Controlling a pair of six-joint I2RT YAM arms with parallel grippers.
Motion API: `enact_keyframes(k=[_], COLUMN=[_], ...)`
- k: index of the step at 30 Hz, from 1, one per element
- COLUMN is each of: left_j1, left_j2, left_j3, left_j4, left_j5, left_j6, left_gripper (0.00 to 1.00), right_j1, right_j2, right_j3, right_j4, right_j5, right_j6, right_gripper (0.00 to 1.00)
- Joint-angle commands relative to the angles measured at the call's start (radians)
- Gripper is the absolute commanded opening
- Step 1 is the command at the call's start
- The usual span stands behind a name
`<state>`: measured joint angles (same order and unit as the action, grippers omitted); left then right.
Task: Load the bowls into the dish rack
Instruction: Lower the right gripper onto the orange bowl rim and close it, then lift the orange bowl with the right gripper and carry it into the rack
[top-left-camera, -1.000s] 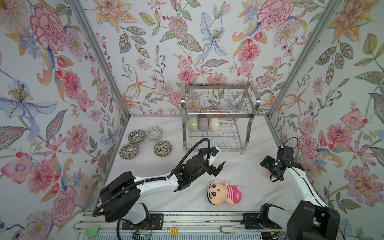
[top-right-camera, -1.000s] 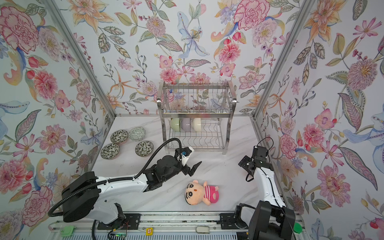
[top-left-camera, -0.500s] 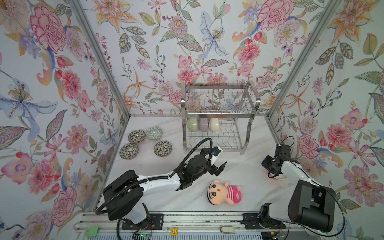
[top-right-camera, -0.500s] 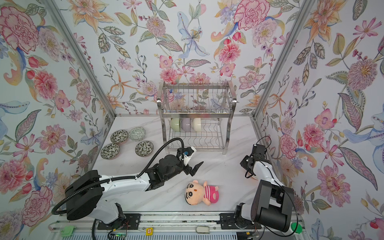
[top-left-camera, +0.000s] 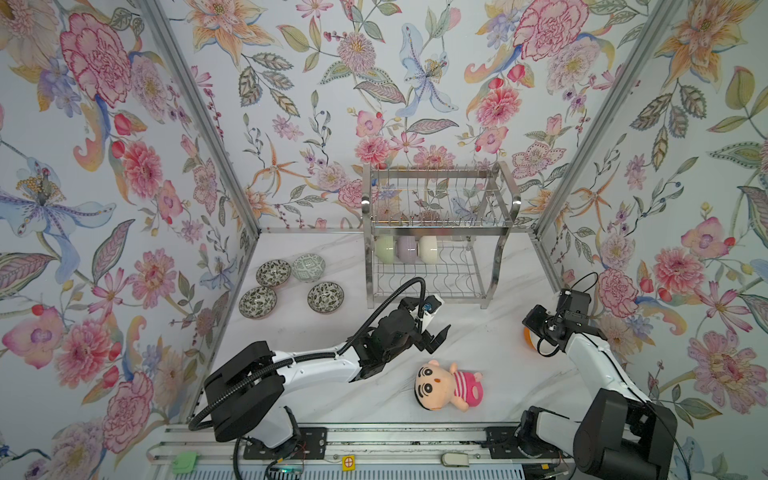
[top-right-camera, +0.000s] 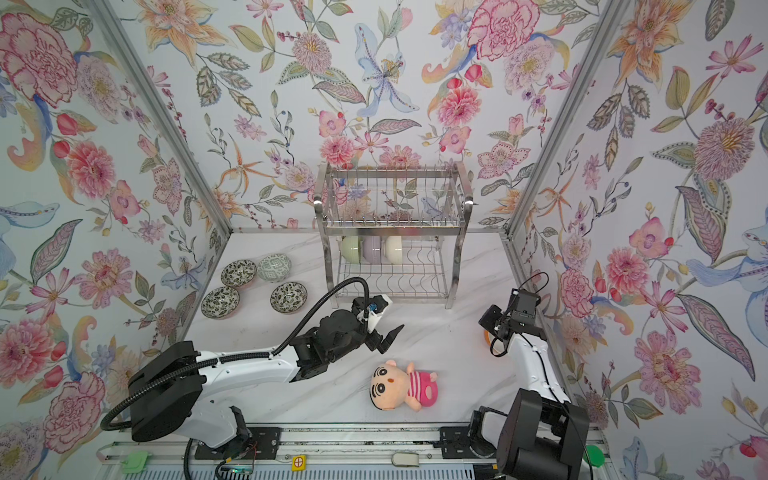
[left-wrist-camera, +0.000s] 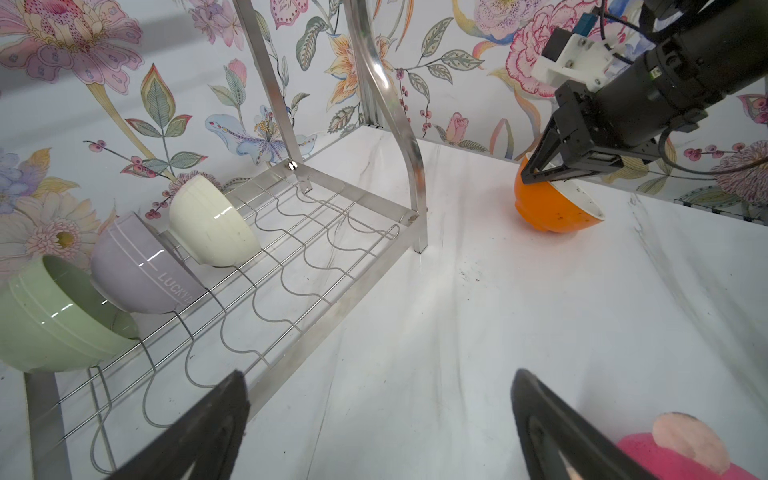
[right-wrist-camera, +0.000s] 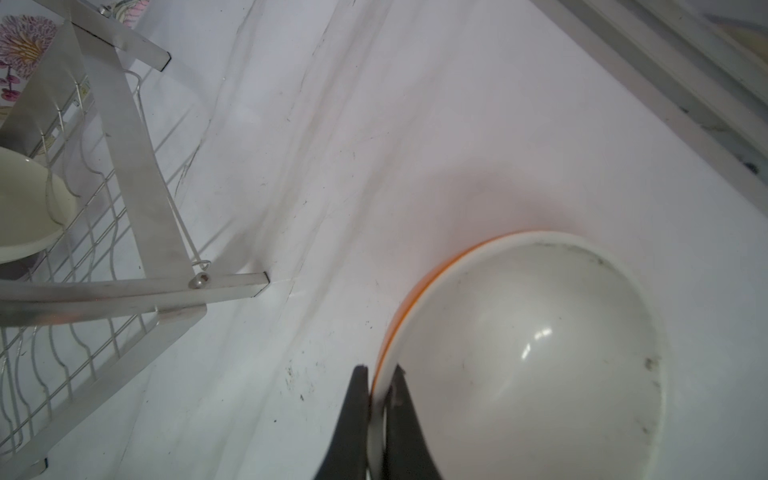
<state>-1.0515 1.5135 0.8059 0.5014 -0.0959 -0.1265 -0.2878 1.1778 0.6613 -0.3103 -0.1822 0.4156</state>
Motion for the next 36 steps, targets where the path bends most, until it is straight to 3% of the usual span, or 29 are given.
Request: enact_keyframes(k=[1,7,14,27,36], left_j1=[-0.013,-0.010,0.005,0.118,0.132], left_j2=[-0.033,-0.063,-0.105,-0.236,-0.221], left_j3=[0.021,0.019,0.005,-0.086,-0.061], left_j4=[-0.041,-0.073,-0.125,-0.168,-0.174], left_j5=[-0.037,-0.068,-0.102,-0.076,-0.054], left_j6=[0.009,0.008,0.025,-0.027,-0.078], left_gripper=[0.99,0.99,0.99,0.99,0.99], right_j1=[0.004,0.055,0.236,0.485,0.564], right_j2=[-0.024,-0.047,-0.098,-0.155,-0.010], right_j3=[-0.007,0.001,0.021,-0.073,-0.074], right_j4=[-0.008,0.024,0.129,0.487,0.809], right_j5=[-0.066,-0.159,-0.280,-0.344,-0.315], right_j6=[-0.004,0.033,0.103,0.278,0.322], right_gripper=[0.00,0.00,0.00,0.00,0.00])
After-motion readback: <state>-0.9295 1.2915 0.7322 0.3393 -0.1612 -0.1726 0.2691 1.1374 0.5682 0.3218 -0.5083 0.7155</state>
